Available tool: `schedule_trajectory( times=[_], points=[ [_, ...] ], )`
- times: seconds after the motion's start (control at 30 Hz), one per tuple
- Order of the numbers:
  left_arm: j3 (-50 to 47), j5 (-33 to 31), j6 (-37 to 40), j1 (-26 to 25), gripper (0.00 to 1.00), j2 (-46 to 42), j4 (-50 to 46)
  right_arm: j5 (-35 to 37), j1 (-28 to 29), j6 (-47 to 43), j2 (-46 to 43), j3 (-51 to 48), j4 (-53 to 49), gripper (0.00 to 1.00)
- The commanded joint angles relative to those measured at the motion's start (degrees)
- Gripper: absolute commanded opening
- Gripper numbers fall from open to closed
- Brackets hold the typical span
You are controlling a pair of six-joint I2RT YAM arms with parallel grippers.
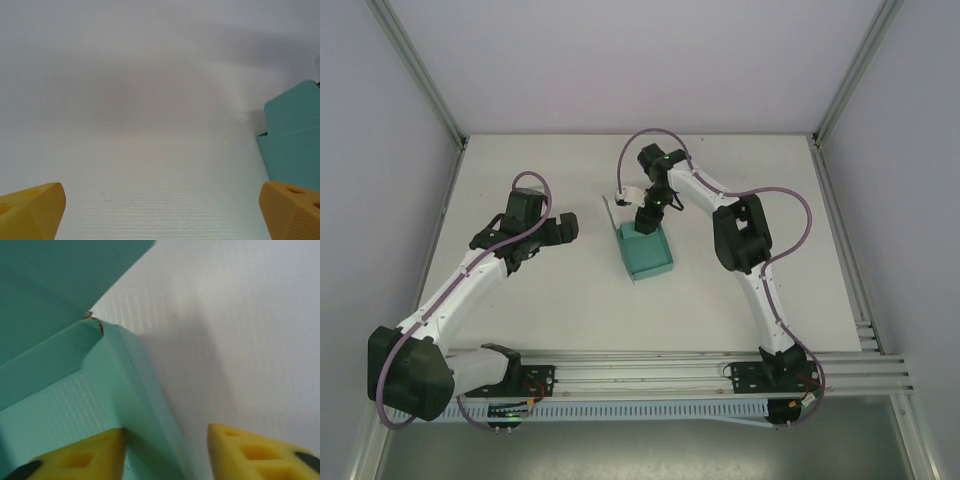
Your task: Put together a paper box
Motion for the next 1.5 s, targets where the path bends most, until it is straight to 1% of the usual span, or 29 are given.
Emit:
schedule_trajectory(
  times=[0.0, 0.03, 0.07, 0.1, 0.13, 0.2, 0.3, 0.37, 0.43, 0.5, 0.57, 0.67, 0.8, 0.97, 1.0, 1.2, 1.27, 1.37, 1.47],
  points=[
    [-0.28, 1.34, -1.27, -0.04, 0.98, -0.18, 0.13, 2.91, -0.23, 2.32, 0.29, -1.48, -0.39, 0.14],
    [-0.20, 1.17, -1.34, 0.01, 0.99, -0.01, 0.08, 3.05, -0.20, 3.85, -0.31, -2.85, 0.99, 0.09],
    [0.02, 0.79, -1.55, -0.04, 0.98, 0.26, -0.16, 3.88, -0.23, 6.09, -1.40, -5.00, 3.38, 0.06],
    [0.15, 0.44, -1.61, -0.05, 0.98, 0.40, -0.35, 5.34, -0.24, 8.74, -2.75, -7.74, 6.70, 0.02],
    [0.37, 0.32, -1.61, -0.04, 0.99, 0.59, -0.45, 7.69, 0.91, 11.56, -4.42, -10.89, 10.71, 0.00],
    [0.64, -0.15, -1.78, -0.04, 0.99, 1.05, -0.75, 13.65, 1.72, 17.54, -8.17, -17.98, 19.30, 0.00],
    [0.67, -0.35, -1.90, -0.09, 0.98, 1.38, -0.89, 22.09, 2.99, 26.46, -12.34, -26.24, 26.52, 0.00],
    [0.39, -0.30, -1.81, -0.04, 0.99, 1.36, -0.62, 28.42, 4.05, 31.50, -14.34, -31.54, 29.19, 0.00],
    [0.12, -0.65, -1.51, -0.02, 0.98, 1.39, -0.49, 32.69, 4.93, 34.81, -15.38, -35.40, 30.36, 0.00],
    [0.08, -0.92, -1.17, -0.04, 0.99, 1.39, -0.78, 37.49, 5.43, 37.38, -15.21, -37.43, 28.51, 0.00],
    [0.06, -1.05, -0.86, -0.05, 0.99, 1.38, -0.95, 40.52, 5.47, 39.89, -14.85, -38.00, 25.90, 0.00],
    [-0.30, -1.03, -0.77, -0.04, 0.99, 1.29, -0.54, 40.86, 5.43, 42.11, -15.01, -38.26, 23.77, 0.00],
    [-0.58, -0.33, -0.81, -0.07, 0.98, 1.47, -0.36, 39.58, 5.30, 42.48, -14.76, -36.94, 22.61, 0.04],
    [-0.87, -0.28, -0.49, -0.04, 0.99, 1.12, -0.57, 38.81, 5.09, 42.19, -13.68, -34.62, 21.40, 0.05],
    [-0.88, -0.29, -0.50, -0.04, 0.99, 0.95, -0.52, 38.35, 4.94, 42.29, -13.50, -34.18, 21.09, 0.08],
    [-1.03, 0.36, -0.05, -0.04, 0.99, 0.73, -0.26, 35.51, 4.48, 41.77, -13.02, -33.15, 20.12, 0.16],
    [-1.06, 0.62, -0.03, -0.04, 0.99, 0.84, -0.10, 34.71, 4.29, 41.67, -13.06, -32.97, 20.11, 0.13],
    [-0.99, 1.24, -0.04, -0.05, 0.98, 1.26, 0.23, 33.17, 3.94, 41.53, -12.67, -32.59, 20.10, 0.14],
    [-1.01, 1.97, 0.00, -0.09, 0.98, 1.73, 0.51, 32.66, 3.85, 41.86, -12.46, -32.41, 20.60, 0.02]
  ],
)
